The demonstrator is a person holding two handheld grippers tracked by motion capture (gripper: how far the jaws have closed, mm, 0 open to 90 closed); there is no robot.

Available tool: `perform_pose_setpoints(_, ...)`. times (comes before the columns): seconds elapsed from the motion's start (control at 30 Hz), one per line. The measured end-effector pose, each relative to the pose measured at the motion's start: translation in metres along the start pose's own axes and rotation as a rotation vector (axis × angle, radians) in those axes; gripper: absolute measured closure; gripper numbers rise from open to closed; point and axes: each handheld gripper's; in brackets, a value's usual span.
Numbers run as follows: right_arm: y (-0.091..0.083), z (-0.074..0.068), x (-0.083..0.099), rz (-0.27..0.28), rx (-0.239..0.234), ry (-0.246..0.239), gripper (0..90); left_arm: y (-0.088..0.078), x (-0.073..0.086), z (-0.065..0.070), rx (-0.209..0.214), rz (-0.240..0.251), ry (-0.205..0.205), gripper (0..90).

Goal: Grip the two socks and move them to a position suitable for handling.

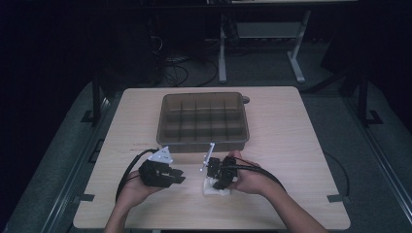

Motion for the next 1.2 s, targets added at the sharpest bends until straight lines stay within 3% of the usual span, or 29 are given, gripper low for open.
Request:
perform_pose_setpoints(0.8, -0.019, 0.017, 0.018, 0.055, -0.107, 0.09, 71.9, -0.013, 0.009, -0.014, -0.057, -0.001, -0.066, 52.7)
perform_pose_setpoints(1.2, -0.043, 0.024, 0.032, 0.078, -0.084, 0.123, 71.9, -0.016, 0.009, -0.017, -0.067, 0.003, -0.096, 41.2)
Point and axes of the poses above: each handheld gripper's, and its own axes: y roughly forward along the jaws, x roughly out of its underside, z roughly to its right, and after that the axes turned 5 degrees about -y, right-handed
